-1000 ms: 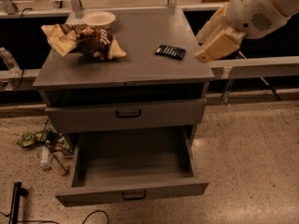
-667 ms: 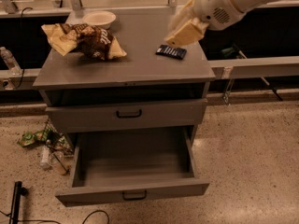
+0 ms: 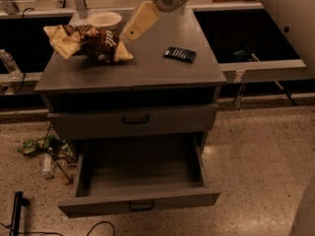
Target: Place brown chip bag into middle drawer
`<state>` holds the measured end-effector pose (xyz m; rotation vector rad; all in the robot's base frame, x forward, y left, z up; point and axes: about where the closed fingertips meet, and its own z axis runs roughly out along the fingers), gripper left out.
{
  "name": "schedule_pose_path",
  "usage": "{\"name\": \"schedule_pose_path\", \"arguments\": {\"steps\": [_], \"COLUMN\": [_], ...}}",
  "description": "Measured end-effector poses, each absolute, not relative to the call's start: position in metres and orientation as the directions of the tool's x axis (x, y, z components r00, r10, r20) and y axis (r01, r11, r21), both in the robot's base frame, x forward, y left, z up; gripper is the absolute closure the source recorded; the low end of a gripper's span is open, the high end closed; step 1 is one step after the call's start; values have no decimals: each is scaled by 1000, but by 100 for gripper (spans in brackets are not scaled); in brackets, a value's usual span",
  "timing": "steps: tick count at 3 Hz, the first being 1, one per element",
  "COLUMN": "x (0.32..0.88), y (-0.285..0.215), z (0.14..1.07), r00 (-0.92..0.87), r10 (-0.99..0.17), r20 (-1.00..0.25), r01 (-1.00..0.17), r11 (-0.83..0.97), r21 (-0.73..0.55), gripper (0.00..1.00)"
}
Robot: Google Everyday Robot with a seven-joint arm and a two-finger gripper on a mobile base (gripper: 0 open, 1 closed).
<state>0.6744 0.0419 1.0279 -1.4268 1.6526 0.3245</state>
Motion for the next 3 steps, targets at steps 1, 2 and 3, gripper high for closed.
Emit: {"name": "schedule_pose_path", "arguments": {"steps": [1, 2, 3], "x": [671, 691, 744], "y": [38, 59, 103], "z": [1026, 1000, 953], "r00": [70, 87, 146], "r10": [-657, -658, -671], "r20": [-750, -748, -727], "r01": [-890, -884, -884], "r11": [298, 295, 242], "r21": [-344, -362, -400], "gripper": [0, 0, 0]}}
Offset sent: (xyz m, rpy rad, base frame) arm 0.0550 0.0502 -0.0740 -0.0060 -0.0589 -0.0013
